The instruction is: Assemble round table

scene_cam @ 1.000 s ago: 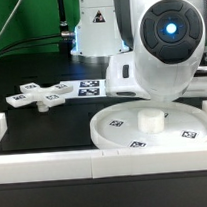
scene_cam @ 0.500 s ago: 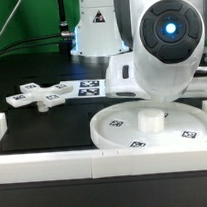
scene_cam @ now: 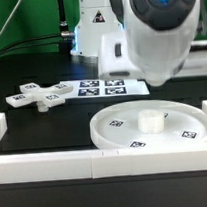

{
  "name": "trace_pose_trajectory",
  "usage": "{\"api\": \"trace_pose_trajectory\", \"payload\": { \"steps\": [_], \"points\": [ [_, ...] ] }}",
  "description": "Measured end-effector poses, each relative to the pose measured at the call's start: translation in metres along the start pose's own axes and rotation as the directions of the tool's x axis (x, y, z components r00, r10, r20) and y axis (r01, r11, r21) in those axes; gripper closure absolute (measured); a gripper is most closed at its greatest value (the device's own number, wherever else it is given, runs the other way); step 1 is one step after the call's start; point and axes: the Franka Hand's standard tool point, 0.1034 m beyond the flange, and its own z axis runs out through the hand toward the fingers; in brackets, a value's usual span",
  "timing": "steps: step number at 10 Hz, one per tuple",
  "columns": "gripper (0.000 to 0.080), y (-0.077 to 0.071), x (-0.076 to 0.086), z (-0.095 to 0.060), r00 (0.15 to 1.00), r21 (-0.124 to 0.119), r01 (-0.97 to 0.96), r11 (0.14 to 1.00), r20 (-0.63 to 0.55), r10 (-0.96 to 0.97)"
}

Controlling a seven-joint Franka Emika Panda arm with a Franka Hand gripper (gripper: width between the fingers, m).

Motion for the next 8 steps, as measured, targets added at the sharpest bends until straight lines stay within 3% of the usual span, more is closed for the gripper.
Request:
{"api": "trace_pose_trajectory", "payload": {
  "steps": [3, 5, 8],
  "points": [
    [0.0392, -0.003, 0.009, -0.003, 0.998, 0.003, 0.002, 1.000, -0.061, -0.002],
    [0.0392, -0.002, 0.016, -0.010, 0.982, 0.006, 0.031, 1.000, -0.188, -0.029],
    [0.0392, -0.004, 0.000, -0.053, 0.935, 0.009, 0.055, 0.998, -0.350, -0.048]
  ]
}}
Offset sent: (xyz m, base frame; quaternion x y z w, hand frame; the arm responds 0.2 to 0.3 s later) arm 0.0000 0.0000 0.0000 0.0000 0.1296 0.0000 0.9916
